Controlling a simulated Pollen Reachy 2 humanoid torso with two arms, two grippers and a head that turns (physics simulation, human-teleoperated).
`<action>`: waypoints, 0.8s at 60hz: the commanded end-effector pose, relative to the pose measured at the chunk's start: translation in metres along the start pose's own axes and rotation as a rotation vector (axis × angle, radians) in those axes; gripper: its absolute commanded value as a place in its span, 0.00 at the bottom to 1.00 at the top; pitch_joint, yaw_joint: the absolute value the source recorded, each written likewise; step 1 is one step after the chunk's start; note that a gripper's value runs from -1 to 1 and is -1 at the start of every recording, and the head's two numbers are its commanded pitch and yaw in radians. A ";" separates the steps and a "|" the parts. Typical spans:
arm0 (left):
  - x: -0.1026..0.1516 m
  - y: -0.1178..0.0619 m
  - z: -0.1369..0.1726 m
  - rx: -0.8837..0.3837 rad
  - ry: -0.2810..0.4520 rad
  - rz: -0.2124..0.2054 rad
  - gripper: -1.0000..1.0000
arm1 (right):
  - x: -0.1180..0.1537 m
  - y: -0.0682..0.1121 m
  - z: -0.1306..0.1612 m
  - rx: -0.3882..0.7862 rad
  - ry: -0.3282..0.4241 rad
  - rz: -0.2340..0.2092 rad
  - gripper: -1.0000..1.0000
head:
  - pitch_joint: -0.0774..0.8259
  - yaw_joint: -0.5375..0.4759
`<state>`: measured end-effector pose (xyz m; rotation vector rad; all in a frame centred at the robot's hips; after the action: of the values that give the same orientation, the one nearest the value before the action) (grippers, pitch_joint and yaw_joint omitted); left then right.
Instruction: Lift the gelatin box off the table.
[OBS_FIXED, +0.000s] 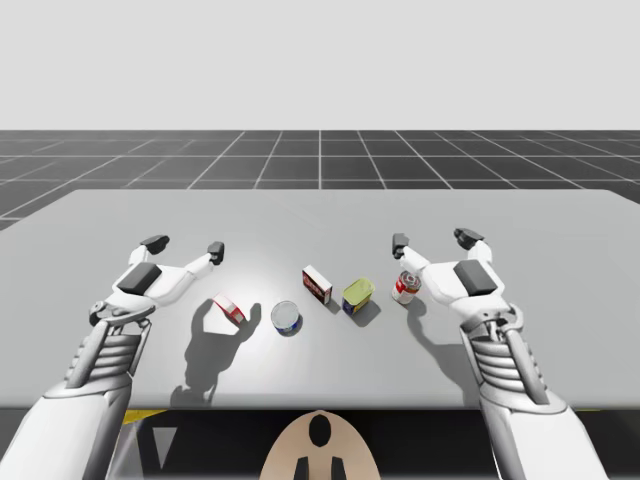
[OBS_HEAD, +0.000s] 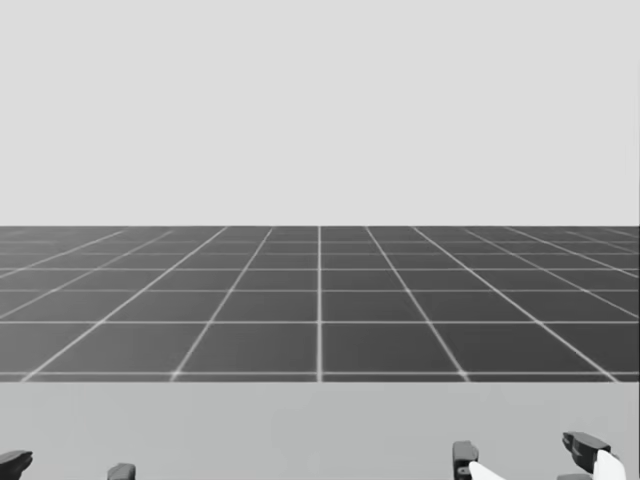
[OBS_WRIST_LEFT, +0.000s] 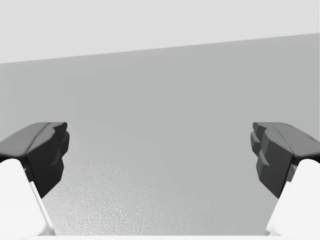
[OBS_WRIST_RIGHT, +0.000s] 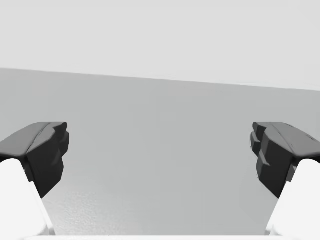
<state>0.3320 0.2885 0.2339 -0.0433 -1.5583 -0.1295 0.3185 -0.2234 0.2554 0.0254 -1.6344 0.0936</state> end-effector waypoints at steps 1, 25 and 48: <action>0.000 0.000 0.000 0.002 -0.001 -0.006 0.00 | -0.001 0.003 0.002 -0.023 -0.030 0.016 0.00 | 0.10 0.53; 0.000 -0.001 -0.001 0.000 0.004 -0.005 0.00 | 0.000 0.002 -0.001 -0.020 0.014 0.026 0.00 | 0.44 0.52; 0.001 -0.001 0.000 -0.002 0.006 0.004 0.00 | 0.004 0.002 0.000 -0.029 0.007 0.021 0.00 | 0.73 0.61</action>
<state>0.3322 0.2876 0.2350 -0.0468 -1.5536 -0.1300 0.3191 -0.2215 0.2582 -0.0130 -1.6267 0.0885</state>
